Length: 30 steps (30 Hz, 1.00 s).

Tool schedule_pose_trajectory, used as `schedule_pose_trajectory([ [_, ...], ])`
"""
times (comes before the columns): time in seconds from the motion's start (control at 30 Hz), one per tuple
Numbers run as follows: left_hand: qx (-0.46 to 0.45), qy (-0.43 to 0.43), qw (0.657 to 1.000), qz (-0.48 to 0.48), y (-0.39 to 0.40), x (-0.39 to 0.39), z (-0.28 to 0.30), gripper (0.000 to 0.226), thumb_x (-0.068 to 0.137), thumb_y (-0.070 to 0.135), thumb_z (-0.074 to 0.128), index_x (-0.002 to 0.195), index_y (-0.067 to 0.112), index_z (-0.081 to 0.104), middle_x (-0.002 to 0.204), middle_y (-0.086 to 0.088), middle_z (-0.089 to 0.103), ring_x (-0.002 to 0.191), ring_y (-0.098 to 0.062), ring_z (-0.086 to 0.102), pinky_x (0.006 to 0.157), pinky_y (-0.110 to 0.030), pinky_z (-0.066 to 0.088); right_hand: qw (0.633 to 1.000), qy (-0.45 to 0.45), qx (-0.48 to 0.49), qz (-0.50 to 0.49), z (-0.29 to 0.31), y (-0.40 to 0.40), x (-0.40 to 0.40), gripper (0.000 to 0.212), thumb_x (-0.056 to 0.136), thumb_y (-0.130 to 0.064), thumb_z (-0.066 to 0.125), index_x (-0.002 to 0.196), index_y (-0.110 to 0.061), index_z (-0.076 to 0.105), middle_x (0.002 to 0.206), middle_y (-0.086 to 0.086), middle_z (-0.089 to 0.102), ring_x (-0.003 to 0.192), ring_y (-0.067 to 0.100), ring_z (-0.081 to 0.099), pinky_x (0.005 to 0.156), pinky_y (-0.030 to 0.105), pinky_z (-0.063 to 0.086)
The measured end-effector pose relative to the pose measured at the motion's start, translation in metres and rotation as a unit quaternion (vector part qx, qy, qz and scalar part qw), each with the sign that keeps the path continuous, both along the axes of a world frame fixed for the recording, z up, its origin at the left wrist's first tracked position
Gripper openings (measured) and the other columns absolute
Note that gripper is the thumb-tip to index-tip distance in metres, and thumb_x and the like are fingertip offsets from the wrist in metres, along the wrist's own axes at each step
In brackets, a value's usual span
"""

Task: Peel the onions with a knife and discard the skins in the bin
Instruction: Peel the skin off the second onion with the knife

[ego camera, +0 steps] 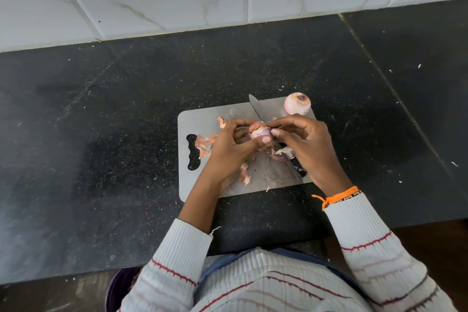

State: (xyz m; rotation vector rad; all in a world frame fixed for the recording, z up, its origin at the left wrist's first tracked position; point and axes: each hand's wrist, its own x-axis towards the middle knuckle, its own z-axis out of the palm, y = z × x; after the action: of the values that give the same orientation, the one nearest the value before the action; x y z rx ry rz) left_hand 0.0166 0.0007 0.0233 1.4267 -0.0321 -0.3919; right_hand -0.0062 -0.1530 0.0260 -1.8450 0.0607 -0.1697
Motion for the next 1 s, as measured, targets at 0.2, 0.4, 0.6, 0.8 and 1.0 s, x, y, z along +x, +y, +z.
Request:
schedule_pose_trajectory([
  [0.2, -0.034, 0.021, 0.999, -0.011, -0.003, -0.003, -0.003, 0.03, 0.082, 0.006, 0.064, 0.111, 0.005, 0.061, 0.097, -0.003, 0.067, 0.086, -0.007, 0.064, 0.071, -0.017, 0.052, 0.985, -0.108, -0.133, -0.017, -0.002, 0.001, 0.003, 0.004, 0.085, -0.009, 0.063, 0.088, -0.008, 0.065, 0.083, -0.003, 0.061, 0.078, 0.007, 0.06, 0.071, 0.017, 0.05],
  [0.4, -0.024, 0.01, 0.999, -0.02, -0.009, -0.003, 0.0, 0.037, 0.083, 0.004, 0.063, 0.12, -0.001, 0.057, 0.089, -0.002, 0.064, 0.069, 0.001, 0.061, 0.059, -0.009, 0.046, 0.958, -0.124, -0.259, -0.016, -0.009, 0.011, 0.0, 0.007, 0.092, -0.006, 0.05, 0.097, -0.003, 0.053, 0.096, 0.003, 0.05, 0.084, 0.011, 0.048, 0.069, 0.01, 0.04],
  [0.6, -0.013, 0.012, 0.998, -0.054, -0.007, -0.003, 0.002, 0.034, 0.083, -0.001, 0.061, 0.117, 0.001, 0.058, 0.09, -0.003, 0.064, 0.068, -0.001, 0.062, 0.058, -0.012, 0.051, 0.963, -0.084, -0.251, -0.045, -0.005, 0.019, 0.0, 0.024, 0.093, -0.02, 0.037, 0.102, 0.0, 0.049, 0.101, 0.01, 0.049, 0.086, 0.016, 0.049, 0.066, 0.027, 0.046],
  [0.8, -0.046, 0.02, 0.996, -0.074, -0.004, -0.007, 0.002, 0.045, 0.078, -0.003, 0.064, 0.119, 0.015, 0.058, 0.113, -0.003, 0.064, 0.098, -0.01, 0.062, 0.089, -0.025, 0.052, 0.976, -0.046, -0.194, -0.092, -0.003, 0.003, 0.005, 0.008, 0.096, -0.006, 0.041, 0.098, -0.007, 0.049, 0.091, 0.0, 0.051, 0.072, 0.004, 0.05, 0.061, 0.004, 0.041],
  [1.0, -0.031, 0.034, 0.999, 0.008, -0.002, -0.004, 0.003, 0.055, 0.06, 0.008, 0.078, 0.111, 0.018, 0.061, 0.104, 0.004, 0.068, 0.101, -0.015, 0.063, 0.093, -0.036, 0.051, 0.981, -0.064, -0.174, -0.066, -0.008, 0.002, 0.004, 0.022, 0.089, 0.005, 0.047, 0.096, -0.008, 0.063, 0.096, 0.001, 0.064, 0.087, 0.005, 0.058, 0.074, 0.012, 0.049],
])
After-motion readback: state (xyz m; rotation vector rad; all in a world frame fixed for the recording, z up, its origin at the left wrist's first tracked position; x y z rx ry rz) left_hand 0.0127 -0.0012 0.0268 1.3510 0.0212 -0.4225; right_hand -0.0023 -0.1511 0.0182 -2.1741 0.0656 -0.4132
